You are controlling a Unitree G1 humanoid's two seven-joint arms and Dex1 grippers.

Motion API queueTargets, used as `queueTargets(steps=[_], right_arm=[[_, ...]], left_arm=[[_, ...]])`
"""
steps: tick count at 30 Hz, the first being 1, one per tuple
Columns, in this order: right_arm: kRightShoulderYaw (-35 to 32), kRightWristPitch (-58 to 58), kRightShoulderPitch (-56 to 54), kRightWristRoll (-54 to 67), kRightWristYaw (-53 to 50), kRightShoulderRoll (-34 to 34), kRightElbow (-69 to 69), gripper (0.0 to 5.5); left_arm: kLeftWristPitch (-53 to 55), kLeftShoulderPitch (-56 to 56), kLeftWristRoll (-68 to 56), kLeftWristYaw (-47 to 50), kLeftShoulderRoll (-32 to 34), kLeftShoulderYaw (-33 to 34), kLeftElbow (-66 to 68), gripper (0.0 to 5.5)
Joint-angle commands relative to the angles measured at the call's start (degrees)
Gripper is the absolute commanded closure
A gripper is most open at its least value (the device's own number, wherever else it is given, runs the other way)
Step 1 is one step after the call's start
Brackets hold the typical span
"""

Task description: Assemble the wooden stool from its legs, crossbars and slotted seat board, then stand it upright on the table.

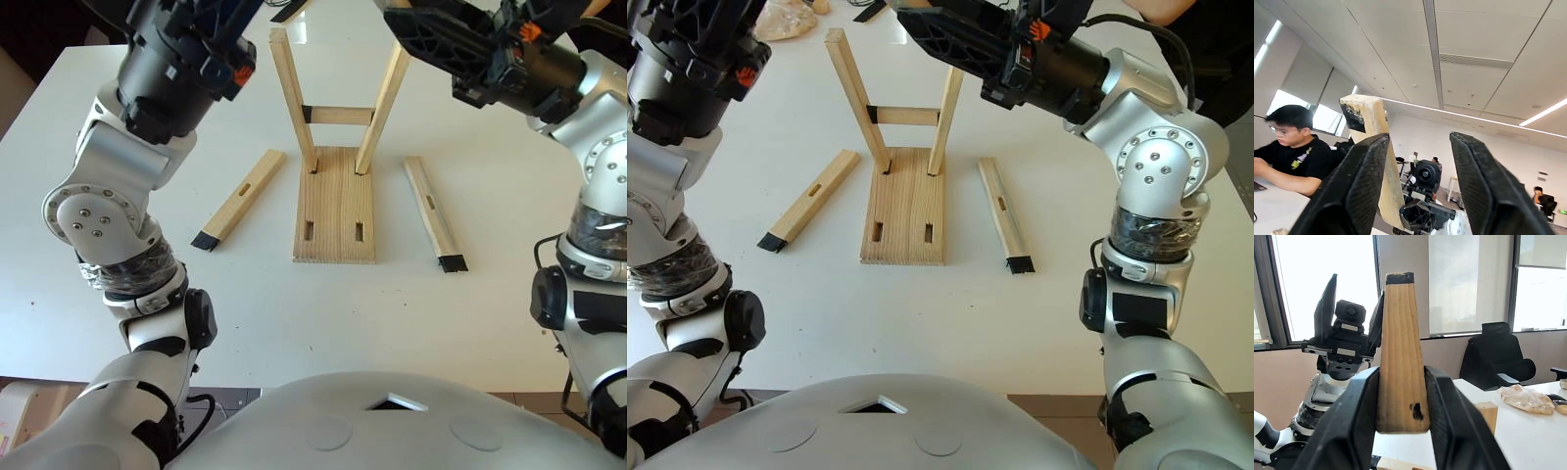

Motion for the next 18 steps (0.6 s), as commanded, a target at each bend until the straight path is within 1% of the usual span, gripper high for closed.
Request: queueTargets(steps=[1,8,12,18], right_arm=[[-1.5,2.3,-1.6,4.4,1.8,0.0,1.2,4.2],[-1.3,3.6,-0.9,6.1,3.7,-0.6,2.0,4.2],[1.9,2.8,2.4,2.5,7.7,-2.1,2.0,4.2],[2.1,3.1,4.9,1.9,10.8,-3.3,3.1,4.2]], left_arm=[[1.8,1.4,-0.8,-1.5,2.5,-1.9,1.5,2.99],[2.9,0.8,-1.7,-4.3,5.2,-2.8,3.5,2.99],[3.7,0.4,-2.4,-7.2,7.0,-3.3,2.8,2.99],[4.4,-0.2,-1.5,-10.0,9.2,-4.2,3.4,2.99]])
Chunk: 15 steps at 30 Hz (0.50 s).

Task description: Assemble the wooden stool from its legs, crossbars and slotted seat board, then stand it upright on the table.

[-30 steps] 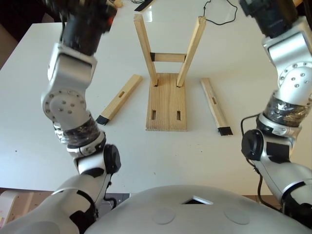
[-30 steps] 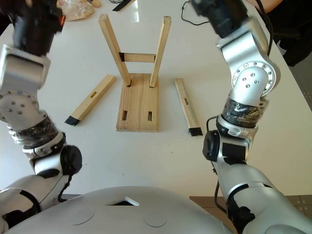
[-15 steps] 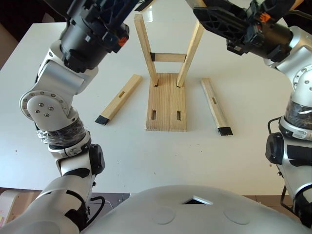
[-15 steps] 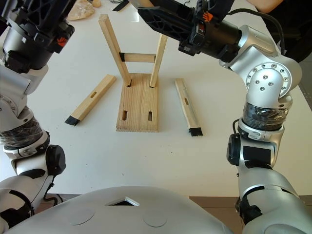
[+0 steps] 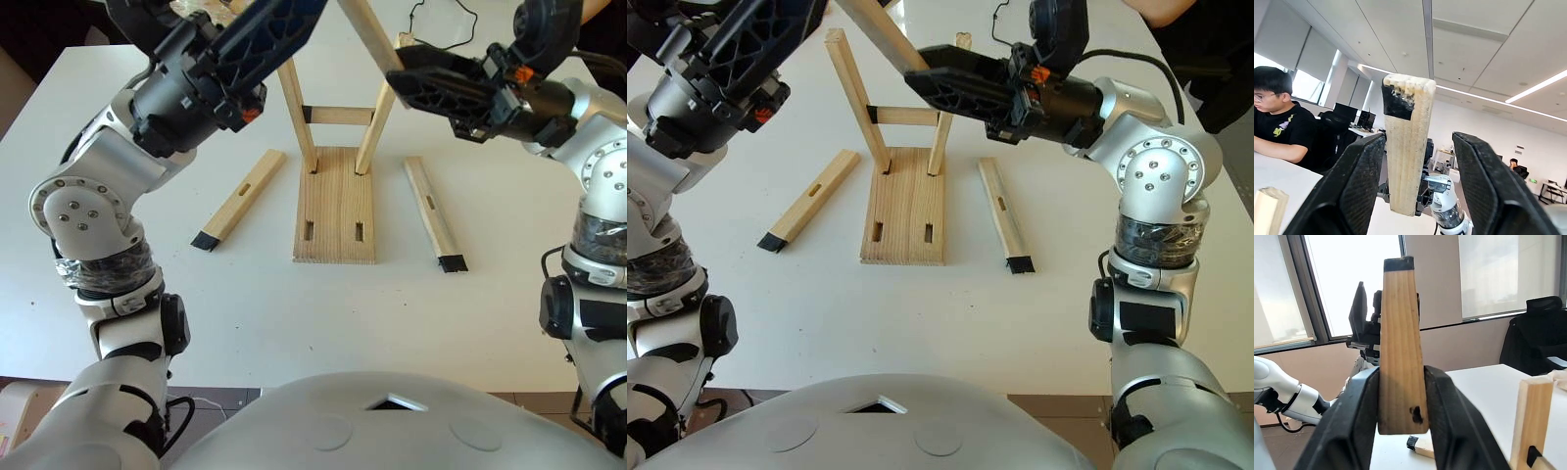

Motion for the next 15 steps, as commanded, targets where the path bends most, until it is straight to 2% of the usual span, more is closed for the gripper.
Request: queueTargets(steps=[1,8,15], right_arm=[[0.4,0.5,1.6,-0.9,1.6,-1.7,0.8,4.2],[0.1,0.7,3.4,0.2,3.3,-2.6,-2.4,4.2],[3.1,-1.5,5.2,-3.8,6.7,-3.8,-3.2,4.2]], left_arm=[[0.7,-1.6,1.0,-3.1,2.1,-0.7,-0.1,2.99],[1.3,-1.4,5.5,-8.0,4.5,-2.4,2.0,2.99],[2.5,-2.5,9.3,-13.7,6.5,-4.2,3.2,2.99]])
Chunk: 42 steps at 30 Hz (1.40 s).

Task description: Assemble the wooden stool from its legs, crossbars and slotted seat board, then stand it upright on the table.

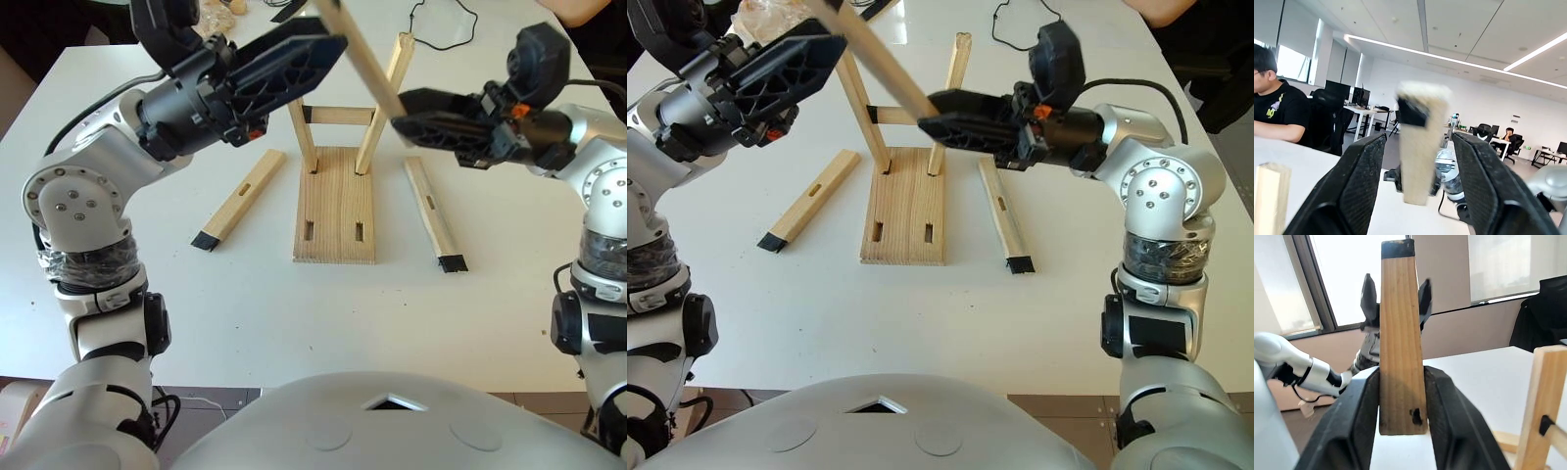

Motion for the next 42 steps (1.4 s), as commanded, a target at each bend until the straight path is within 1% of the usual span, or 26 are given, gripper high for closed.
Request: queueTargets(steps=[1,8,14,15,18,20,23,29,31,32,36,39,41,42], right_arm=[[0.9,-0.8,0.3,-1.1,1.1,-0.9,-0.3,4.2],[2.5,-1.2,2.6,-2.1,1.4,-1.1,-1.6,4.2],[2.4,-0.9,2.9,-2.0,1.0,-0.8,-1.9,4.2],[2.2,-0.8,2.8,-1.8,0.8,-0.6,-1.7,4.2],[2.0,-0.6,2.5,-1.5,0.5,-0.5,-1.6,4.2],[2.1,-0.6,2.5,-1.6,0.7,-0.6,-1.7,4.2],[1.8,-0.2,2.4,-1.1,0.6,-0.5,-1.7,4.2],[1.2,0.3,2.3,-0.3,-0.1,-0.3,-1.6,4.2],[1.5,-1.7,2.4,-2.1,-0.7,0.2,-1.4,4.2],[1.7,-3.1,2.6,-3.1,-0.5,0.4,-1.3,3.84],[2.3,-5.7,3.3,-5.1,0.6,0.4,-1.1,3.3],[3.5,-7.3,4.2,-7.9,1.9,-1.2,-1.0,2.79],[3.7,-8.7,4.3,-10.3,1.6,-1.7,0.3,2.52],[3.4,-10.0,4.1,-11.7,1.1,-1.8,1.4,2.48]], left_arm=[[1.0,-1.7,1.1,-2.4,1.1,-0.7,-0.3,2.99],[1.1,-1.8,1.1,-3.4,0.7,-0.5,-1.3,2.99],[1.2,-2.1,1.3,-3.5,0.5,-0.6,-1.3,2.99],[1.1,-2.0,1.5,-3.5,0.5,-0.7,-1.3,3.17],[1.1,-1.7,2.0,-3.4,0.3,-0.8,-1.5,3.48],[1.1,-1.5,2.0,-3.4,0.2,-0.8,-1.7,3.85],[1.0,-1.2,2.4,-3.4,-0.1,-1.0,-2.1,4.16],[0.4,-0.6,3.2,-3.5,-0.2,-0.7,-2.4,4.16],[-0.2,-0.2,3.9,-3.7,-0.3,-0.7,-2.7,4.16],[-0.5,0.0,4.3,-3.9,-0.3,-0.8,-2.9,4.16],[-1.7,0.8,6.6,-4.6,-0.3,-0.9,-2.8,4.16],[-2.9,0.8,8.9,-4.9,0.0,-0.5,-1.4,4.17],[-4.8,2.3,12.6,-5.7,0.7,-0.1,0.2,4.17],[-6.5,3.6,15.8,-6.9,1.7,-0.5,0.8,4.17]])
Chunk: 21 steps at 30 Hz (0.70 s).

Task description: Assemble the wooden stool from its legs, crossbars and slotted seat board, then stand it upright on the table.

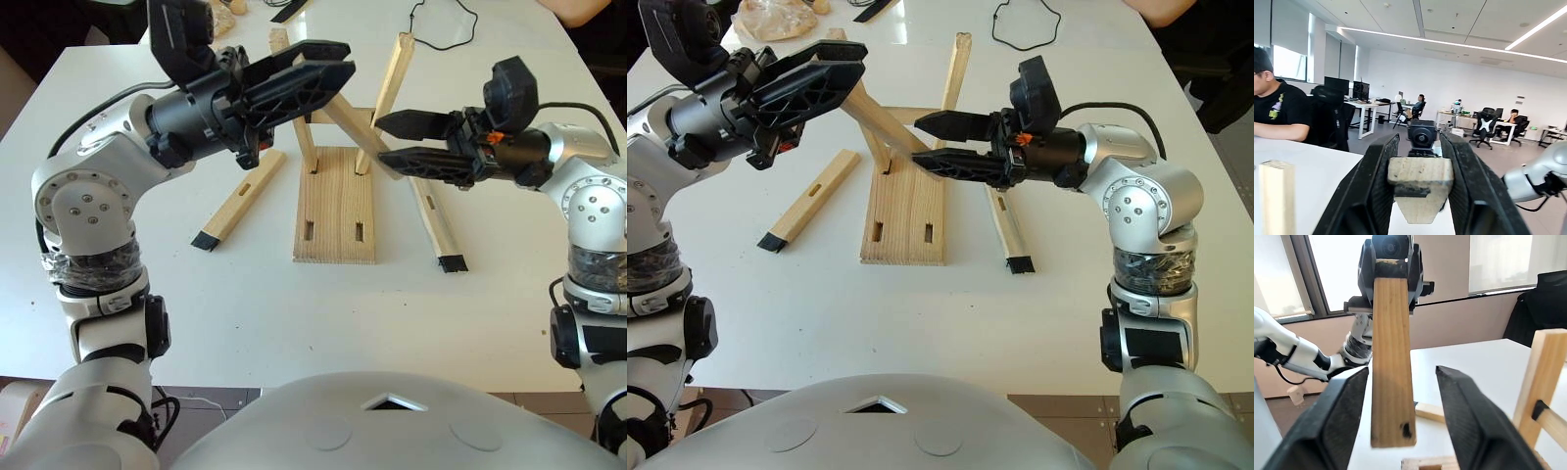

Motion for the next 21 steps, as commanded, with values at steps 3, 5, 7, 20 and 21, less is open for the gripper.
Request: queueTargets(steps=[3,5,7,20,21], right_arm=[[-2.1,-6.3,-1.2,-6.9,-3.4,-1.2,5.7,2.48],[-4.6,-7.8,-1.3,-6.7,-6.7,0.7,6.5,2.48],[-5.4,-10.8,-0.6,-8.3,-9.4,2.3,6.5,2.48],[-6.2,-21.0,-6.6,-17.8,-18.2,4.5,14.4,2.48],[-6.3,-21.6,-7.1,-18.5,-18.8,4.8,15.6,2.48]], left_arm=[[-14.0,9.3,23.5,-8.5,10.3,-0.8,6.4,4.17],[-15.9,12.6,26.7,-9.0,13.6,4.0,9.5,4.17],[-15.4,17.3,26.0,-7.5,14.4,10.5,9.8,4.17],[-29.1,28.2,43.5,-2.6,9.6,9.8,24.5,4.17],[-28.0,29.5,42.4,-3.2,9.2,9.6,22.6,4.17]])
